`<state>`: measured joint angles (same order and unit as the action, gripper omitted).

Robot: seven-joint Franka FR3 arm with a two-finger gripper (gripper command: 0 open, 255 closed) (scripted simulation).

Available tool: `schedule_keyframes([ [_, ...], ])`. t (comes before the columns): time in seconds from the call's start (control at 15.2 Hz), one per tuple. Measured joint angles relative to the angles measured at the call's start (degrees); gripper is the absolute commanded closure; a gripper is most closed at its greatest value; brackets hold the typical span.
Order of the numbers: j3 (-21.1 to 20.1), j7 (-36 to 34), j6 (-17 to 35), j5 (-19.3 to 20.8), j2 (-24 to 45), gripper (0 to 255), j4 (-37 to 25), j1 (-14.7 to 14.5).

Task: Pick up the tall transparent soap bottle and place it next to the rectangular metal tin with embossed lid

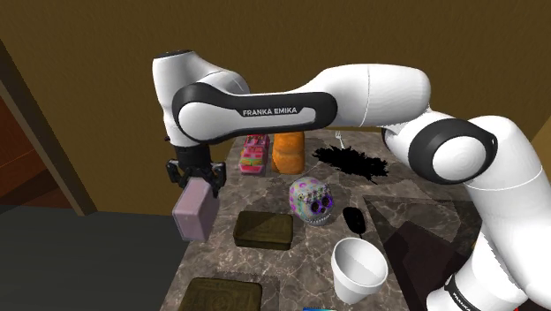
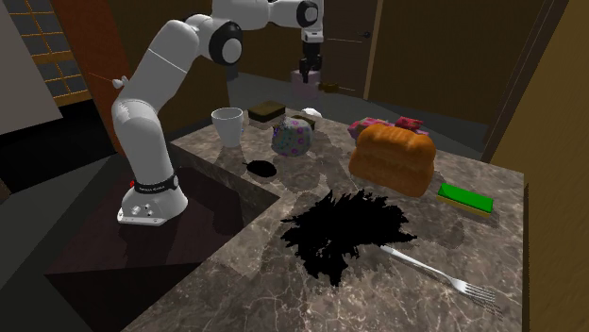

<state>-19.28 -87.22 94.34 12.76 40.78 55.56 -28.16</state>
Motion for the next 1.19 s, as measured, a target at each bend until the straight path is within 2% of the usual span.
schedule_keyframes([
  [0.53, -0.02, -0.60, 6.51, 0.02, -0.81, 255, 7.48, 1.09],
  [1.19, 0.28, -1.18, 13.33, 0.51, 0.27, 255, 13.38, 1.69],
])
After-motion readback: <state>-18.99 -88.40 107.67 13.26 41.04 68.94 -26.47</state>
